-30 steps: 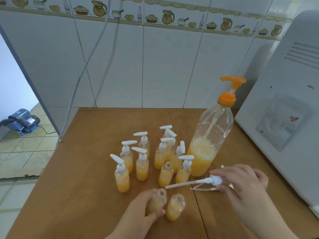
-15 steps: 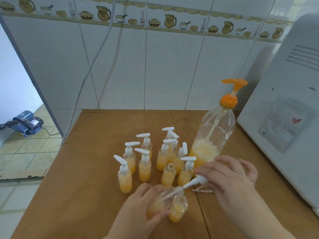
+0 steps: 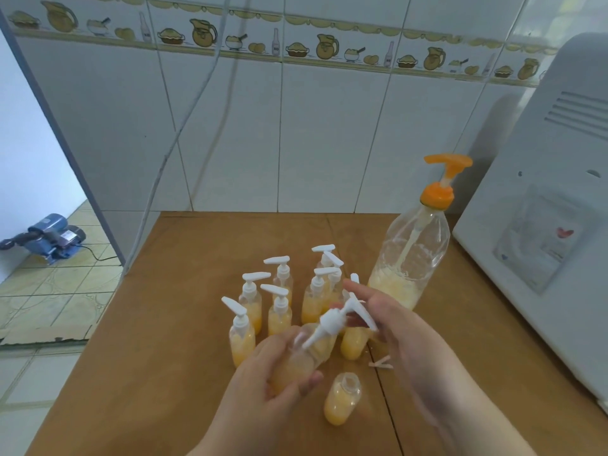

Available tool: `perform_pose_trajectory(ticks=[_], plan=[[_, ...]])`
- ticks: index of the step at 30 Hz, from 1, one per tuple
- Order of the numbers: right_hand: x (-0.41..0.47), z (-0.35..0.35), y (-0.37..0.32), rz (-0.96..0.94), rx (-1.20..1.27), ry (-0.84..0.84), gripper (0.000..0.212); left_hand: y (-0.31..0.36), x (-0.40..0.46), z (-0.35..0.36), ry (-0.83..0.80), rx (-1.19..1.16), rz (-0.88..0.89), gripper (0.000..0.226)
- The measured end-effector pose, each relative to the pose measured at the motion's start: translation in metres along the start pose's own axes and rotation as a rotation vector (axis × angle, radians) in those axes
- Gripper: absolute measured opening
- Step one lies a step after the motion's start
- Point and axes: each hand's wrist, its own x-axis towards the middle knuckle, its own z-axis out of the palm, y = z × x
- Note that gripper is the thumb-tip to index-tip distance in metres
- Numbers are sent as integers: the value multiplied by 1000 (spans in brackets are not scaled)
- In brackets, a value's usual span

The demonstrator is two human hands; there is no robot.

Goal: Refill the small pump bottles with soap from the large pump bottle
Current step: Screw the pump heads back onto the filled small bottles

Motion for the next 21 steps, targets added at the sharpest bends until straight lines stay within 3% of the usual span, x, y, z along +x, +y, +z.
perform_pose_trajectory(ticks=[2,5,7,8,11,15,19,21], plan=[[4,7,4,-42,271,7,40,7,0,-1,-1,-55,-13,52],[6,22,26,-126,324,208,21,13,-1,-1,-17,-83,3,51],[10,25,24,-140,245,260,42,14,-2,-1,-25,-100,1,53],[12,25,25,-143,246,249,50,15,-2,-1,-25,-102,-5,54],[11,24,22,-116,523,131,33,18,-1,-3,4,-95,-27,56],[18,29,27,-61,595,225,47,26,0,-5,-46,-99,-39,46],[22,31,18,-49,752,130,35,35,6,-8,-20,-195,-110,33],[27,31,15,-31,757,193,33,39,9,-11,-33,-224,-112,36]])
